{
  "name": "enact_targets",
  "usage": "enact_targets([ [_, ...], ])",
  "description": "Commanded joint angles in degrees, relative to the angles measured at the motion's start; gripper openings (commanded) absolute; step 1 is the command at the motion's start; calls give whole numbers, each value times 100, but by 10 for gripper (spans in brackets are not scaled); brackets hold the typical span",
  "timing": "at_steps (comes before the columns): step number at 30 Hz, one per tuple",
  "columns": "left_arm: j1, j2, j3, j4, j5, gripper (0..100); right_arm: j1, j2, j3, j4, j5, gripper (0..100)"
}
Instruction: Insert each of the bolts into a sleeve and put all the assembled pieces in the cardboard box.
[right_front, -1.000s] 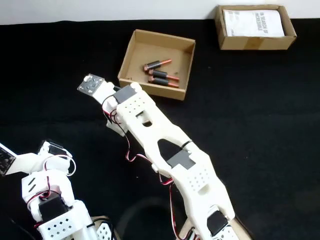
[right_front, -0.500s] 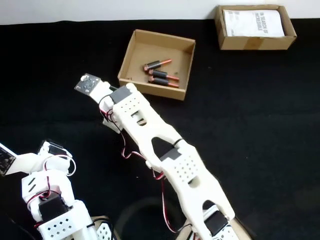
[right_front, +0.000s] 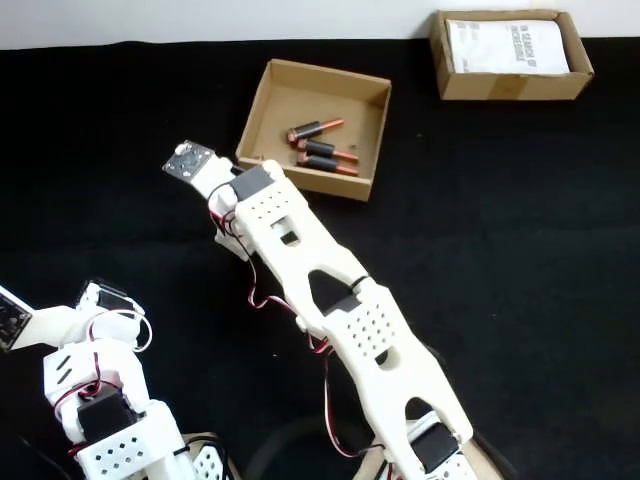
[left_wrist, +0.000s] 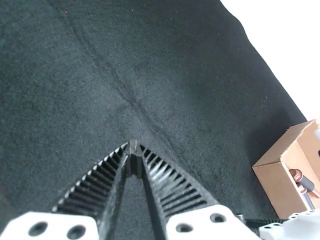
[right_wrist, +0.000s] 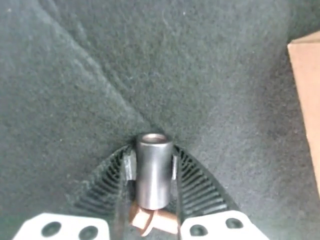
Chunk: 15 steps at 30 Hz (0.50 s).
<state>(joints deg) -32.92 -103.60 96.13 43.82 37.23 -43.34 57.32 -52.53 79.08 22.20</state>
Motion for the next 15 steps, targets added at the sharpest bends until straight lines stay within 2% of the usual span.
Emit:
enact_targets([
  [1,-40,-13,101,-123,0,9,189,-409,-629,418,9,6],
  [4,-4,-13,101,-123,35,9,330,-760,-1499,936,0,6],
  [8,453,-4,101,-88,35,9,479,-1288,-2747,2185,0,6],
  [12,681,-4,101,97,18,9,857,-2097,-3398,2220,-404,6],
  [15,1051,-4,101,396,9,9,1112,-3020,-3081,2220,-941,6],
])
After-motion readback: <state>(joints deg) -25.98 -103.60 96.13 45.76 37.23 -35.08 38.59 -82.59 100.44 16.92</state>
